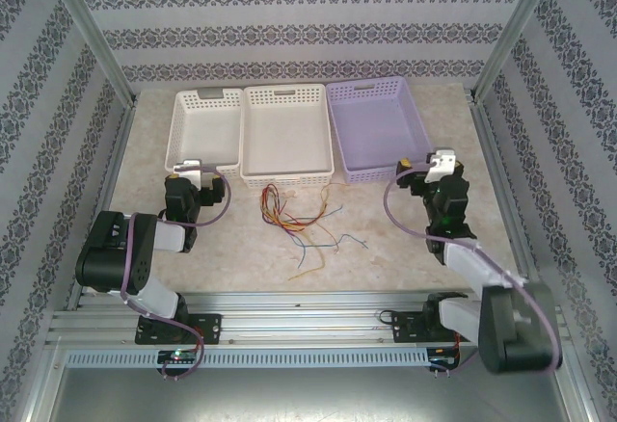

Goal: Untangle the cables

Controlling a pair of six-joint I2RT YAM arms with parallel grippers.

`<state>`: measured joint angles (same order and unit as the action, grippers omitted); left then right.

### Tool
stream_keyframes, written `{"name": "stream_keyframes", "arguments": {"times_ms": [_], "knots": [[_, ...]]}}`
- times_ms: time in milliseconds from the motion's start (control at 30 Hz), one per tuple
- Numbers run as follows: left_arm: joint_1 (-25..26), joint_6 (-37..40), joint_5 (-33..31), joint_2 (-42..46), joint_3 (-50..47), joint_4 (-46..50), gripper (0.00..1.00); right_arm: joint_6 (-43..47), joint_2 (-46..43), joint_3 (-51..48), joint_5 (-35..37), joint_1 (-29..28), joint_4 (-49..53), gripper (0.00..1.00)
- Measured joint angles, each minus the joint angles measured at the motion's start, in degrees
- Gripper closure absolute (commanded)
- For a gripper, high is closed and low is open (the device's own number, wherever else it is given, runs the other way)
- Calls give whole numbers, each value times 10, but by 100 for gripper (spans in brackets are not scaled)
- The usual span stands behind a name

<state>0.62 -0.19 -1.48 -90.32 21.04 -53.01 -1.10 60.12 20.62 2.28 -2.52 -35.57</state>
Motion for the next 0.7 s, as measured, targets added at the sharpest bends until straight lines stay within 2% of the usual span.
{"name": "stream_keyframes", "arguments": {"times_ms": [100,233,300,433,567,633,700], "knots": [[0,0,0,0,0,0,0,-7,-79,4,-5,-18,43,2],[0,0,0,0,0,0,0,-68,-167,4,-32,-46,102,2],[0,0,0,0,0,0,0,-117,-202,4,-63,-50,125,2],[0,0,0,0,0,0,0,-281,-260,-5,-112,-45,176,2],[0,0,0,0,0,0,0,-368,-255,-23,-179,-35,210,2],[0,0,0,0,0,0,0,-370,-231,-13,-194,-57,246,2],[0,0,0,0,0,0,0,-358,-209,-3,-183,-117,280,2]]}}
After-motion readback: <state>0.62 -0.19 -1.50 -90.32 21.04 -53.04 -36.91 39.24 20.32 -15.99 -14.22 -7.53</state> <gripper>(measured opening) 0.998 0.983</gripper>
